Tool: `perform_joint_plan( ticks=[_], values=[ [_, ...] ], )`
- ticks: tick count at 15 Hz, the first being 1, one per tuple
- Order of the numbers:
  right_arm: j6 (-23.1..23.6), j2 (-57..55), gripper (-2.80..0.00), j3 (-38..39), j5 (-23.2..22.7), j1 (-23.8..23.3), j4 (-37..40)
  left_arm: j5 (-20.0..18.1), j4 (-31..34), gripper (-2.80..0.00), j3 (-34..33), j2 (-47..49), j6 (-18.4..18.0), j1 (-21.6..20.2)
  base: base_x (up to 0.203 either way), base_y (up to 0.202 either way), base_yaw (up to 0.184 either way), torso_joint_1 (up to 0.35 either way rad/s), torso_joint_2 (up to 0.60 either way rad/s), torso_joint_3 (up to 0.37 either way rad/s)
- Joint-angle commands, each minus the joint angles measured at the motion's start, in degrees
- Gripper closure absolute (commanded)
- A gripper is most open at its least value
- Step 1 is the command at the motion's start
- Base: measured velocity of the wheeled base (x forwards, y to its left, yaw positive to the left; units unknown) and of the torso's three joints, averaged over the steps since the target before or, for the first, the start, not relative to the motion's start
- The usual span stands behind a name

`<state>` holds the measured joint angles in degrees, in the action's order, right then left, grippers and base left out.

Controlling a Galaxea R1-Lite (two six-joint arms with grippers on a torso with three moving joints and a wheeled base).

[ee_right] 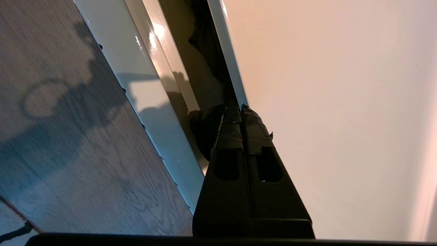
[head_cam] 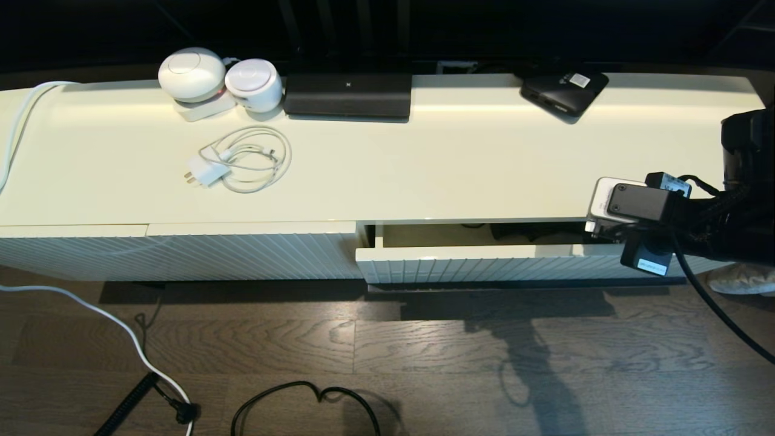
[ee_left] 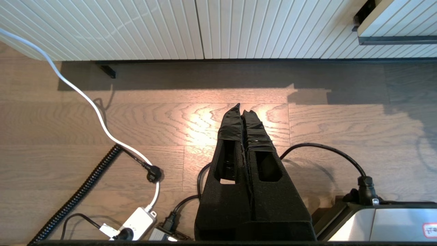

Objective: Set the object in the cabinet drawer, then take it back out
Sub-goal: Open the drawer

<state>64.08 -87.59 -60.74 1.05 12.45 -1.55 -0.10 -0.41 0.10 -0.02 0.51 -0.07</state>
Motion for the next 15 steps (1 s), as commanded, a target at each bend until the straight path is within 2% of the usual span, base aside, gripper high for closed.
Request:
perform_joint_plan(
  ticks=[1,8,11,15],
  values=[
    [0.54,-0.13,0.00,-0.44,-0.17,0.03,0.24,0.01,-0.02,0.00,-0.01,-0.06,0.02,-0.01,0.000,0.000,0.000,0.000,0.00,0.000],
    [1.66,-3.09,0.00,0.03,-0.92,0.20,0.09,0.01,-0.02,0.00,-0.01,-0.06,0.02,-0.01,0.000,0.000,0.000,0.000,0.00,0.000],
    [7.18,-4.15,0.00,-0.96,-2.64,-0.13,-0.53,0.01,-0.02,0.00,-0.01,-0.14,0.02,-0.01,0.000,0.000,0.000,0.000,0.00,0.000],
    [7.89,-4.43,0.00,-1.02,-3.52,-0.06,-0.15,0.01,-0.02,0.00,-0.01,-0.10,0.02,-0.01,0.000,0.000,0.000,0.000,0.00,0.000]
  ],
)
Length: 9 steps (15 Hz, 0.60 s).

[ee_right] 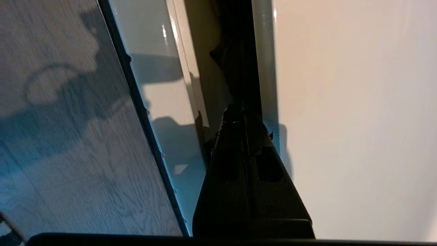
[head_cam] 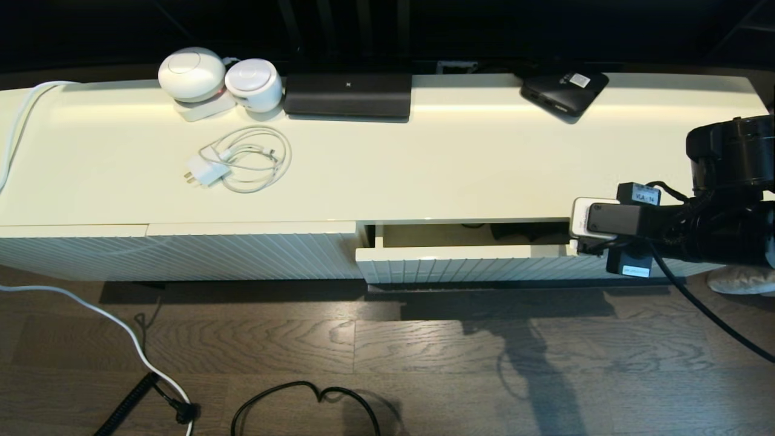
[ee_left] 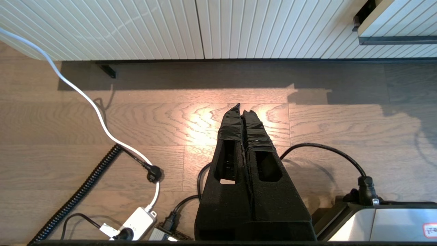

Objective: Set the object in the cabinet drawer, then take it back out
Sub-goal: Open the drawer

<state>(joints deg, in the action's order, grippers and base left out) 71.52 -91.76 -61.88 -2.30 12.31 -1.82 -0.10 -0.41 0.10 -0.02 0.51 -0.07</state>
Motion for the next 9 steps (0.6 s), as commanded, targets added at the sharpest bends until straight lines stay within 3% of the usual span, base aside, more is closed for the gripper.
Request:
perform_joint_plan(
  ticks=[1,9],
  values=[
    [0.89,-0.18,0.00,0.48,-0.34,0.16,0.12,0.01,-0.02,0.00,-0.01,-0.06,0.01,-0.01,0.000,0.000,0.000,0.000,0.00,0.000],
    [3.05,1.51,0.00,2.84,-0.26,0.34,3.58,0.01,-0.02,0.00,-0.01,-0.11,0.01,-0.01,0.000,0.000,0.000,0.000,0.00,0.000]
  ],
)
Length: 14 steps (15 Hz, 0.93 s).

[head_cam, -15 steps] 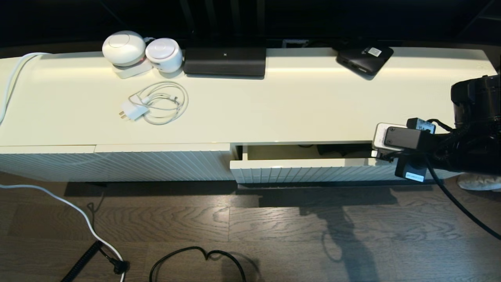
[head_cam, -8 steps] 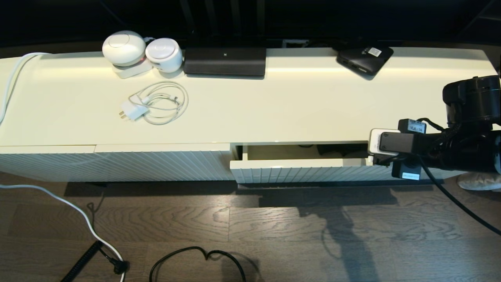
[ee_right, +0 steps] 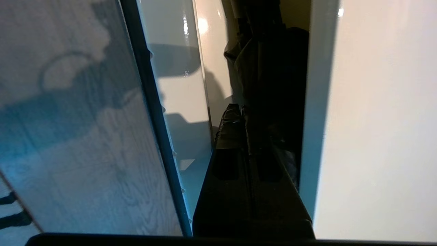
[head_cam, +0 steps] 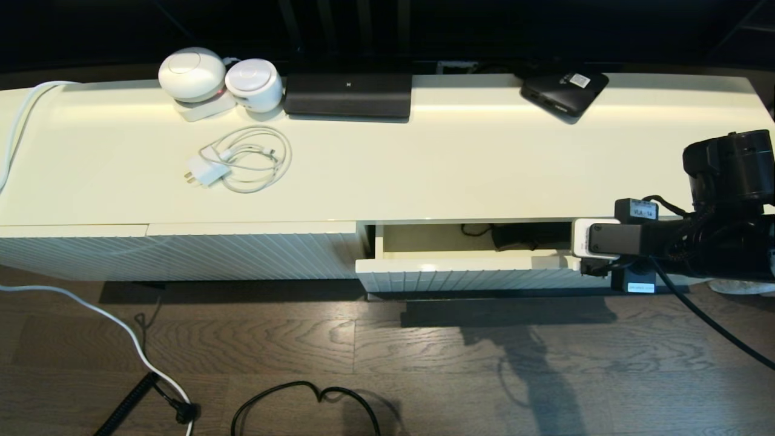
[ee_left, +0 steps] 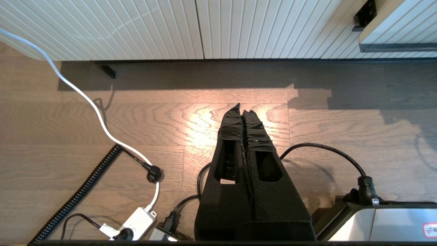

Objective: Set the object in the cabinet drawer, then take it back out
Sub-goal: Open the drawer

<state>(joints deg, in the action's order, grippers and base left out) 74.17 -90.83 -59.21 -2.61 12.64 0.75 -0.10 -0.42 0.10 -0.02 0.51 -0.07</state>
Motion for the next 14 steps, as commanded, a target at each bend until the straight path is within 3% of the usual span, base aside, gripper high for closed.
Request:
perform_joint_plan(
  ticks=[1,10,14],
  values=[
    [0.23,0.98,0.00,0.47,0.17,0.05,2.42,0.01,-0.02,0.00,-0.01,-0.06,0.02,-0.01,0.000,0.000,0.000,0.000,0.00,0.000],
    [-4.26,5.73,0.00,10.60,0.59,1.08,3.20,0.01,-0.02,0.00,-0.01,-0.06,0.02,-0.01,0.000,0.000,0.000,0.000,0.00,0.000],
    [-8.30,7.62,0.00,14.10,1.47,3.29,3.38,0.01,-0.02,0.00,-0.01,-0.15,0.02,-0.01,0.000,0.000,0.000,0.000,0.00,0.000]
  ],
)
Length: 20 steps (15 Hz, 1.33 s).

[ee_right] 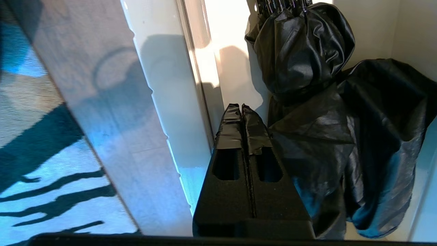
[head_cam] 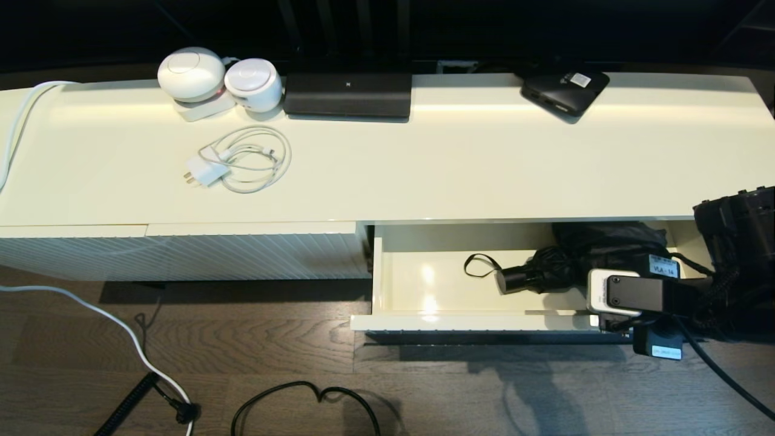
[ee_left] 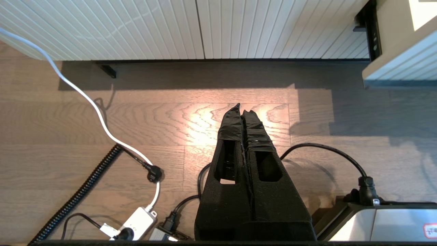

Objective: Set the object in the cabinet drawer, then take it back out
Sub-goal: Open the drawer

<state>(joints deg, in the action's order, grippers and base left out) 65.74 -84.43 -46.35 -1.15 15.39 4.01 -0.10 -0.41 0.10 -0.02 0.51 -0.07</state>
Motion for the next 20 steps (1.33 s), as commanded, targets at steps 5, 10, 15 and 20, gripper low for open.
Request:
perform_joint_plan(
  ticks=[5,10,15,20],
  values=[
    [-1.12,3.88,0.00,9.42,0.35,1.43,0.05,0.01,-0.02,0.00,-0.01,-0.06,0.02,-0.01,0.000,0.000,0.000,0.000,0.00,0.000],
    [-3.45,5.78,0.00,13.29,0.32,2.55,0.03,0.01,-0.02,0.00,-0.01,-0.09,0.02,-0.01,0.000,0.000,0.000,0.000,0.00,0.000],
    [-3.62,7.39,0.00,15.53,0.35,2.82,0.05,0.01,-0.02,0.00,-0.01,-0.11,0.02,-0.01,0.000,0.000,0.000,0.000,0.00,0.000],
    [-3.69,9.02,0.00,13.44,0.97,2.54,-0.50,0.01,-0.02,0.00,-0.01,-0.11,0.02,-0.01,0.000,0.000,0.000,0.000,0.00,0.000]
  ],
)
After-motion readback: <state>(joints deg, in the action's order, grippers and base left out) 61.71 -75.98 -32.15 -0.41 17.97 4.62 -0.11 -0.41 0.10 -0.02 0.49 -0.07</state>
